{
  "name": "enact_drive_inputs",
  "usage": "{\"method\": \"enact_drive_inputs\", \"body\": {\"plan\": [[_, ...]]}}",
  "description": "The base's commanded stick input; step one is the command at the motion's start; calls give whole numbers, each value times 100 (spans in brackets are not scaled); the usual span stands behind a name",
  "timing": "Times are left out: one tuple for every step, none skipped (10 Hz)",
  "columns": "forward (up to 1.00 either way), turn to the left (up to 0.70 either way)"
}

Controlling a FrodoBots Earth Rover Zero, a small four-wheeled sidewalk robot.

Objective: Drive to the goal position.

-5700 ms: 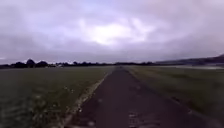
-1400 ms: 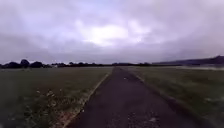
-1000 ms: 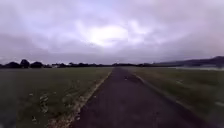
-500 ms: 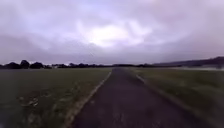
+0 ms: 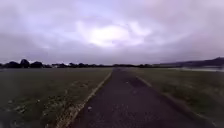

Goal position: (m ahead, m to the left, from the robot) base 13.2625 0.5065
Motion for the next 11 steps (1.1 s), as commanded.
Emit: {"method": "enact_drive_inputs", "body": {"plan": [[50, -25], [50, -25], [50, -25], [50, -25], [50, -25], [50, -25], [50, -25], [50, -15], [50, -3], [50, 0], [50, 0]]}}
